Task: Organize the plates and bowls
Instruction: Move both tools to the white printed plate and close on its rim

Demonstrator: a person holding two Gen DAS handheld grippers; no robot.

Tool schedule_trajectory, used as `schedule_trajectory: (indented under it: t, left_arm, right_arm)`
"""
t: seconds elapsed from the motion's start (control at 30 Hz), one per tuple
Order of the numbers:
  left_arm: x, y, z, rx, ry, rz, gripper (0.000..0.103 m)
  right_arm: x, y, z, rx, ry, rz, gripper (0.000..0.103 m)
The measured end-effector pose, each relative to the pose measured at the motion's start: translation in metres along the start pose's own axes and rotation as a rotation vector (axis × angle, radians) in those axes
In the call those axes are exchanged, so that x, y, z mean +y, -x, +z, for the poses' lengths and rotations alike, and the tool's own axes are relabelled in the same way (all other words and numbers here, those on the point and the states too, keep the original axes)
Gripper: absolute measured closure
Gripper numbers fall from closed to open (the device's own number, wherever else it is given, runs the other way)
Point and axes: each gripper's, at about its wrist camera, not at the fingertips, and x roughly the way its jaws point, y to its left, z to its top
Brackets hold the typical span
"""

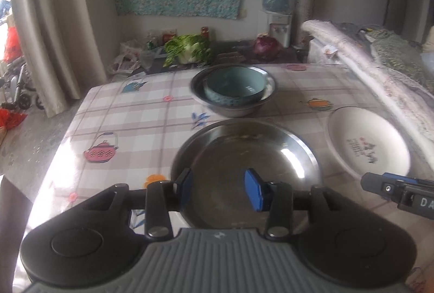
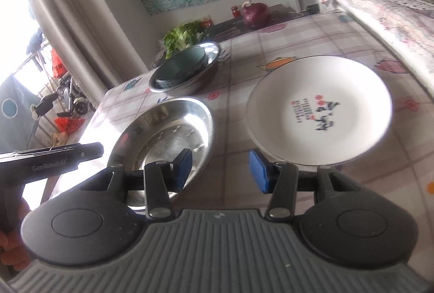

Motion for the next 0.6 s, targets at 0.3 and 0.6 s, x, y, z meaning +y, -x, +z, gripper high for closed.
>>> schedule_trajectory:
  t: [0.3,0.6]
  left_arm:
    - [-0.084,0.002,0.006,-0.039,-0.035,-0.229,0.055]
    - [-0.147,-0.037,-0.007,0.006,0.040,-0.281,0.055]
  right_arm:
    - [-0.093,0.053,-0.018,-0.097,-0.158,-0.113,0.056]
    - [-0.168,0.053,0.005,-0.132,-0.214,-0.102,0.056]
